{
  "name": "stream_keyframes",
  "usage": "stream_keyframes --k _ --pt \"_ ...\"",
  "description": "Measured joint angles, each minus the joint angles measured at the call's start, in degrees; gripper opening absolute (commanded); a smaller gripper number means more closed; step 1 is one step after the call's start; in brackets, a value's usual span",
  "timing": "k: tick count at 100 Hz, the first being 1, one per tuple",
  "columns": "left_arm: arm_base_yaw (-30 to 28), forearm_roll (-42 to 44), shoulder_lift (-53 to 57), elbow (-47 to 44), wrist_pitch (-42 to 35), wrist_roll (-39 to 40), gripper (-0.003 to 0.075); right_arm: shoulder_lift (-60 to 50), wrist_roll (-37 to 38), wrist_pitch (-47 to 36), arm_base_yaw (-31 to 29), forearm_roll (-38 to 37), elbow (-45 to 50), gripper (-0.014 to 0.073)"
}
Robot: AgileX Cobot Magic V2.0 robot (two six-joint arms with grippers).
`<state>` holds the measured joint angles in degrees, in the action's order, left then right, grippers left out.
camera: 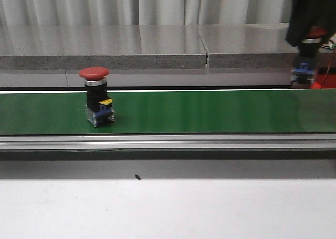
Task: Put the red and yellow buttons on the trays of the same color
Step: 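Lift the red button into the red tray and open the right gripper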
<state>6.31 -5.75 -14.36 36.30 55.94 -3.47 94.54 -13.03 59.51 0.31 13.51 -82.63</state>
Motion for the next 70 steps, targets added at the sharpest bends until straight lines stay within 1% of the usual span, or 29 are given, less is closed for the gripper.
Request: stream_keyframes --k 17,31,48,70 --pt "0.0 0.0 0.0 0.0 0.0 0.0 -0.0019 0.27 0.0 -1.09 -8.7 -0.21 0.0 0.0096" --pt "0.0 0.0 0.0 0.0 0.0 0.0 -0.0019 2.12 -0.61 -2.2 -13.09 -0.21 -0.55 0.0096" --pt "0.0 0.0 0.0 0.0 0.0 0.0 -0.0019 5.89 -2.22 -2.43 -15.79 -0.72 -4.2 0.0096" --pt "0.0 0.0 0.0 0.0 0.0 0.0 -0.0019 12.58 -2.95 -2.47 -16.5 -2.71 -11.28 0.0096"
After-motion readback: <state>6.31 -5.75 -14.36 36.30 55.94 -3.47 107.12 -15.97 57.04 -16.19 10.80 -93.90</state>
